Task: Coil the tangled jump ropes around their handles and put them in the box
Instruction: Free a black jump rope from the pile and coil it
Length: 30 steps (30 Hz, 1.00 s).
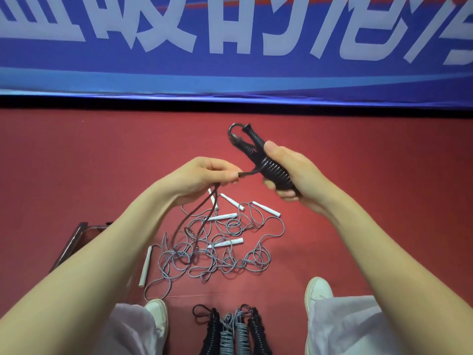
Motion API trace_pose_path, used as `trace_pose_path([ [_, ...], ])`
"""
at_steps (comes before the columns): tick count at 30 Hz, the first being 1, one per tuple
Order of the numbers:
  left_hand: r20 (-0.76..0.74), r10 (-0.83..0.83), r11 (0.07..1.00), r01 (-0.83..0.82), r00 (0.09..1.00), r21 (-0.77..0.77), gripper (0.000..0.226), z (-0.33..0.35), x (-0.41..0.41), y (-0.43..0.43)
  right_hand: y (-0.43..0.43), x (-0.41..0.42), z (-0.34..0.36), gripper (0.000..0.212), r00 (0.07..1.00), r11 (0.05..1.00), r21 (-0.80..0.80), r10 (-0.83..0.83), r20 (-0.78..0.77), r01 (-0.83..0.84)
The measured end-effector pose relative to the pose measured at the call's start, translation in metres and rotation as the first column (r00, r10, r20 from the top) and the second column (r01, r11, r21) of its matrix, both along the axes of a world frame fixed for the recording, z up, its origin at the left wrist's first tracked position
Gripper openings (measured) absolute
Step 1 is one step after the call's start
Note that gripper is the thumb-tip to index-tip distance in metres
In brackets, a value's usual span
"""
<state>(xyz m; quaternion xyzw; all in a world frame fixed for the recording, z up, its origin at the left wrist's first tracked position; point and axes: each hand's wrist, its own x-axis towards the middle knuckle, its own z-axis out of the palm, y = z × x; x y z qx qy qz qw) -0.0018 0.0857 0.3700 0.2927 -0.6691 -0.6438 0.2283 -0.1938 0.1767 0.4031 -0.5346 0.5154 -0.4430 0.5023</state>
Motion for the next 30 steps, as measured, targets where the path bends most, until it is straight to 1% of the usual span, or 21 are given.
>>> trace_pose_path([
  [2,0.003,-0.050,0.995,0.050,0.999,-0.083,0.012,0.001,0.001,-0.001,0.005,-0.002,0.004,0.044,0.973,0.966,0.152,0.222,-0.069,-0.210],
  [3,0.045,-0.083,0.990,0.087,0.996,-0.112,0.016,0.002,0.002,-0.001,0.007,-0.001,0.004,0.044,0.939,0.927,0.244,0.321,-0.125,-0.284],
  [4,0.125,-0.110,0.982,0.127,0.986,-0.141,0.016,0.004,0.002,-0.001,0.008,0.002,0.004,0.044,0.891,0.886,0.338,0.401,-0.212,-0.318],
  [5,0.225,-0.126,0.973,0.165,0.966,-0.162,0.014,0.004,0.001,-0.001,0.009,0.007,0.001,0.046,0.821,0.855,0.422,0.459,-0.340,-0.303],
  [6,0.330,-0.123,0.961,0.194,0.936,-0.194,0.011,0.005,-0.001,0.000,0.009,0.014,-0.003,0.049,0.713,0.845,0.476,0.488,-0.502,-0.243],
  [7,0.424,-0.089,0.947,0.208,0.901,-0.245,0.010,0.005,-0.003,0.002,0.008,0.022,-0.009,0.053,0.570,0.860,0.485,0.482,-0.666,-0.161],
  [8,0.492,-0.024,0.926,0.205,0.871,-0.317,0.010,0.004,-0.006,0.004,0.006,0.028,-0.017,0.055,0.413,0.896,0.438,0.426,-0.805,-0.071],
  [9,0.508,0.062,0.907,0.164,0.859,-0.388,0.009,0.002,-0.011,0.007,0.004,0.033,-0.024,0.058,0.279,0.941,0.339,0.323,-0.904,0.011],
  [10,0.472,0.149,0.893,0.087,0.869,-0.442,0.005,0.000,-0.016,0.010,0.003,0.034,-0.028,0.060,0.186,0.974,0.215,0.199,-0.962,0.073],
  [11,0.392,0.221,0.891,-0.021,0.893,-0.455,0.003,-0.002,-0.020,0.013,0.001,0.033,-0.030,0.063,0.133,0.989,0.093,0.077,-0.988,0.116],
  [12,0.294,0.279,0.892,-0.134,0.914,-0.432,0.009,-0.004,-0.023,0.014,-0.002,0.031,-0.030,0.064,0.108,0.990,-0.012,-0.027,-0.994,0.143],
  [14,0.133,0.331,0.902,-0.272,0.934,-0.335,0.020,-0.003,-0.028,0.018,-0.006,0.024,-0.027,0.062,0.090,0.968,-0.186,-0.203,-0.975,0.167],
  [15,0.041,0.332,0.919,-0.314,0.942,-0.238,0.020,-0.002,-0.030,0.019,-0.007,0.021,-0.026,0.062,0.100,0.950,-0.257,-0.277,-0.956,0.176],
  [17,-0.129,0.342,0.940,-0.337,0.931,0.060,0.008,0.003,-0.032,0.022,-0.007,0.016,-0.023,0.061,0.133,0.912,-0.360,-0.389,-0.912,0.195],
  [18,-0.165,0.355,0.928,-0.325,0.920,0.184,0.007,0.006,-0.033,0.023,-0.007,0.014,-0.022,0.061,0.148,0.895,-0.398,-0.429,-0.891,0.201],
  [19,-0.159,0.342,0.920,-0.294,0.926,0.260,0.009,0.007,-0.033,0.023,-0.008,0.012,-0.021,0.061,0.160,0.879,-0.428,-0.463,-0.872,0.208],
  [22,-0.052,0.130,0.944,-0.108,0.990,0.313,0.012,0.011,-0.029,0.023,-0.006,0.009,-0.021,0.059,0.189,0.857,-0.469,-0.507,-0.841,0.213],
  [24,-0.008,0.063,0.947,-0.057,0.998,0.316,0.018,0.015,-0.024,0.022,-0.004,0.010,-0.022,0.059,0.222,0.851,-0.482,-0.521,-0.824,0.207],
  [27,0.039,0.144,0.944,-0.149,0.989,0.294,0.009,0.017,-0.019,0.018,-0.002,0.013,-0.019,0.058,0.298,0.833,-0.501,-0.553,-0.778,0.236],
  [28,0.039,0.164,0.935,-0.168,0.986,0.313,0.005,0.017,-0.019,0.019,-0.002,0.013,-0.017,0.057,0.318,0.833,-0.499,-0.553,-0.770,0.241],
  [30,0.016,0.196,0.911,-0.188,0.981,0.367,0.006,0.015,-0.020,0.020,-0.002,0.013,-0.017,0.057,0.348,0.841,-0.487,-0.540,-0.766,0.235],
])
